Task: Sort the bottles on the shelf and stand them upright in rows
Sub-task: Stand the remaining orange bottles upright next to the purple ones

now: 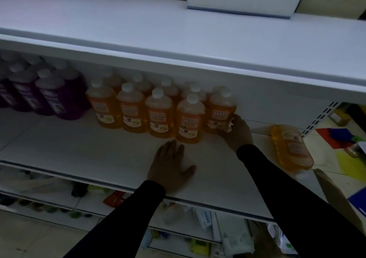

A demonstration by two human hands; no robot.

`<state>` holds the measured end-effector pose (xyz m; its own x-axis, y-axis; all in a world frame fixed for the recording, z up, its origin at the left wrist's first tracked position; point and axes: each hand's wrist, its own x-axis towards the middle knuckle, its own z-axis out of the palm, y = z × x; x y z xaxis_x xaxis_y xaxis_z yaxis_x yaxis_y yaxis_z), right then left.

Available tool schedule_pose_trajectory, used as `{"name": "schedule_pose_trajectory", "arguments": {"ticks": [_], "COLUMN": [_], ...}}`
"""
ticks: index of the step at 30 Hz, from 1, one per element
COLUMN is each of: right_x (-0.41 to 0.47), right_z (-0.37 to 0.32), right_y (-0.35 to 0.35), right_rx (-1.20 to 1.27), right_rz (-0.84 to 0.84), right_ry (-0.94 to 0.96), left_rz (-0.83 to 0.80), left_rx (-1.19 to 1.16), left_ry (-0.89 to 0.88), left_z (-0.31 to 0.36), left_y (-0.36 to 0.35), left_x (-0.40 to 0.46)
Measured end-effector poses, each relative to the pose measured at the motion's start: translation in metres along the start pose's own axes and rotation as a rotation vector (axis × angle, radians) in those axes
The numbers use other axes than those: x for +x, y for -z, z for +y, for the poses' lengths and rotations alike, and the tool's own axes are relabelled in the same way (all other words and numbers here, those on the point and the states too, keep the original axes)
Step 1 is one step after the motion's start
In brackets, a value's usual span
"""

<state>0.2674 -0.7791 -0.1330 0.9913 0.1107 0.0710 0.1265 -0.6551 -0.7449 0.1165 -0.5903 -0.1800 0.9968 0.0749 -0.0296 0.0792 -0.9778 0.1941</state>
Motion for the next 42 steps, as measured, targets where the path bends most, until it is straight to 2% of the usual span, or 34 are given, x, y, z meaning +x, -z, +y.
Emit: {"name": "schedule_pose_trajectory", "arguments": {"ticks": [3, 7, 9, 12, 14, 16, 18, 23, 25, 30, 32, 37, 39, 42], "right_x": [-0.013, -0.035, -0.044, -0.054, -0.058, -0.063, -0.069, -0.085, -0.092, -0.108, -0.107, -0.097, -0.092, -0.085], "right_z": [0.01, 0.029, 0.041, 0.059, 0.074, 0.085, 0.09, 0.081, 0.076, 0.067, 0.058, 0.027, 0.015, 0.0], "right_y": [0.018, 0.054, 0.074, 0.098, 0.107, 0.113, 0.113, 0.103, 0.101, 0.114, 0.126, 0.14, 0.134, 0.113], "right_rx": [-0.124, -0.258, -0.331, -0.383, -0.4, -0.307, -0.195, -0.217, -0.151, -0.172, -0.139, -0.008, 0.08, 0.164], "right_rz": [0.071, 0.303, 0.406, 0.447, 0.407, 0.335, 0.292, 0.329, 0.282, 0.208, 0.157, -0.046, -0.154, -0.252], "right_ry": [0.013, 0.069, 0.026, -0.171, -0.338, -0.53, -0.62, -0.357, -0.287, 0.046, 0.106, 0.255, 0.26, 0.276], "left_rz": [-0.002, -0.02, -0.019, 0.008, 0.0, -0.023, -0.044, -0.013, -0.007, 0.027, 0.045, -0.027, -0.068, -0.098], "left_rx": [-0.014, -0.022, -0.041, -0.067, -0.107, -0.133, -0.164, -0.199, -0.204, -0.22, -0.247, -0.555, -0.693, -0.918], "left_ry": [0.003, -0.001, -0.01, -0.069, -0.124, -0.189, -0.254, -0.334, -0.361, -0.408, -0.411, -0.327, -0.33, -0.213], "left_z": [0.0, 0.0, 0.001, 0.008, 0.018, 0.031, 0.045, 0.076, 0.087, 0.107, 0.114, 0.12, 0.114, 0.1], "left_y": [0.001, 0.002, 0.004, 0.01, 0.016, 0.024, 0.032, 0.04, 0.04, 0.046, 0.046, 0.04, 0.036, 0.031], "left_x": [0.0, -0.001, -0.001, -0.003, -0.003, -0.001, 0.003, 0.01, 0.013, 0.022, 0.026, 0.032, 0.031, 0.024]}}
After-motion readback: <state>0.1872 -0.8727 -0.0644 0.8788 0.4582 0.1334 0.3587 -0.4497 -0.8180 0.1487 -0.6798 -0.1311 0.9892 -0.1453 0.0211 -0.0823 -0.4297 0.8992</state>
